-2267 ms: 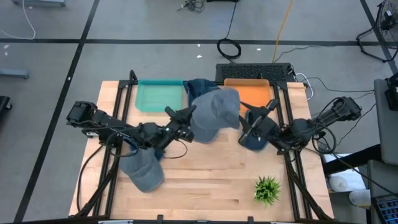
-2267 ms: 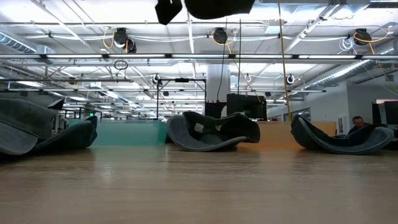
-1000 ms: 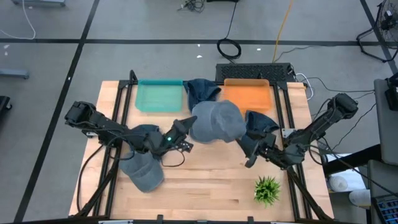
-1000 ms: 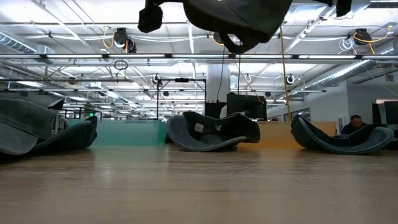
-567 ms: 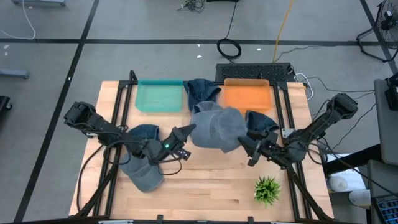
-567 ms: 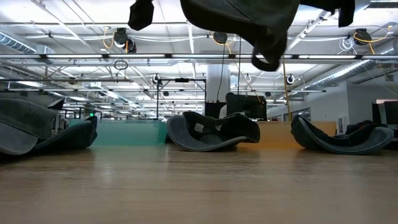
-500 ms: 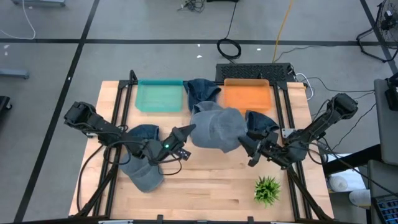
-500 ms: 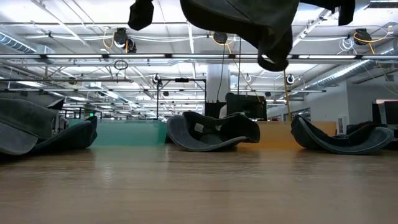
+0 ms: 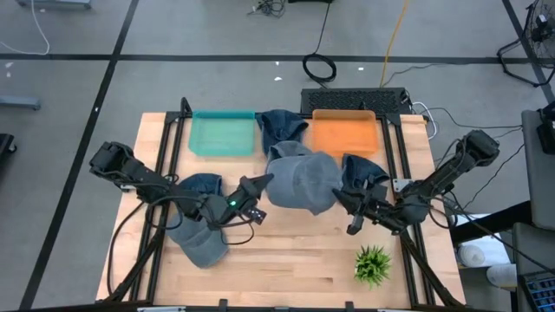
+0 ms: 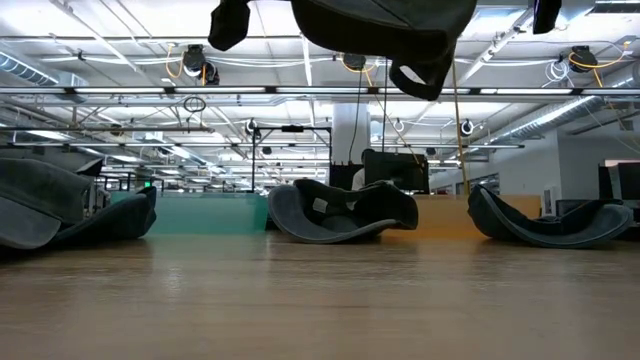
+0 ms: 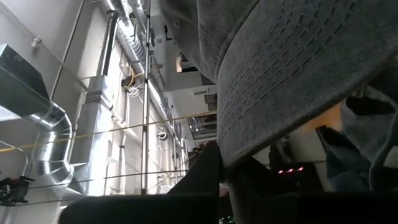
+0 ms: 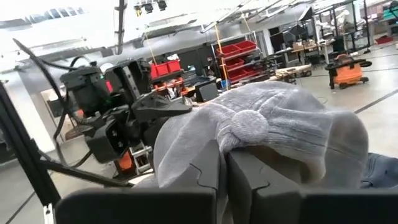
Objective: Pick & Place hat
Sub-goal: Put the top right gray cap into the orange bin
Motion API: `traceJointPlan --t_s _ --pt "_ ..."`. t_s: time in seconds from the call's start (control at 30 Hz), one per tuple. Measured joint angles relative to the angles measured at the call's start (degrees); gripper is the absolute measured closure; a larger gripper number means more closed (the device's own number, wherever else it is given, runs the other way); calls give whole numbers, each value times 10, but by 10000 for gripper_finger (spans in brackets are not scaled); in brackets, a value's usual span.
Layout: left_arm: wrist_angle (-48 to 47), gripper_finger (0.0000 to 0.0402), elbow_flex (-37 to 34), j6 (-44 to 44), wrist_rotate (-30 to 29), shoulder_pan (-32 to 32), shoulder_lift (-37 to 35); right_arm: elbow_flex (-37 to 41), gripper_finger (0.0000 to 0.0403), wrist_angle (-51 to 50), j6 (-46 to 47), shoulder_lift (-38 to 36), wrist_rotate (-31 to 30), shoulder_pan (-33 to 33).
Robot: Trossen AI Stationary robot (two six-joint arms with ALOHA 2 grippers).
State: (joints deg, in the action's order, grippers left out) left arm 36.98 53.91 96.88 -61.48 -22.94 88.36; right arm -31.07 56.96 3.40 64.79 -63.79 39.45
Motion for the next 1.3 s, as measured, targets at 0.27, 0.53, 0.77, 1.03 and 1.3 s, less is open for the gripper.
traceJointPlan --t_s 0.27,0.53,0.77,1.03,1.3 --pt "-1 305 0 -166 -59 4 -6 0 402 103 -161 -32 54 -4" --pt "-3 207 0 -308 -103 14 -19 -1 402 109 -310 -130 98 -13" --pt "-33 138 1 -423 -151 42 -33 -1 403 92 -444 -211 83 -27" --pt "-58 103 0 -499 -91 68 -49 -1 403 70 -599 -224 82 -95" --pt "-54 92 0 -542 -56 106 -52 -36 403 -5 -742 -172 44 -217"
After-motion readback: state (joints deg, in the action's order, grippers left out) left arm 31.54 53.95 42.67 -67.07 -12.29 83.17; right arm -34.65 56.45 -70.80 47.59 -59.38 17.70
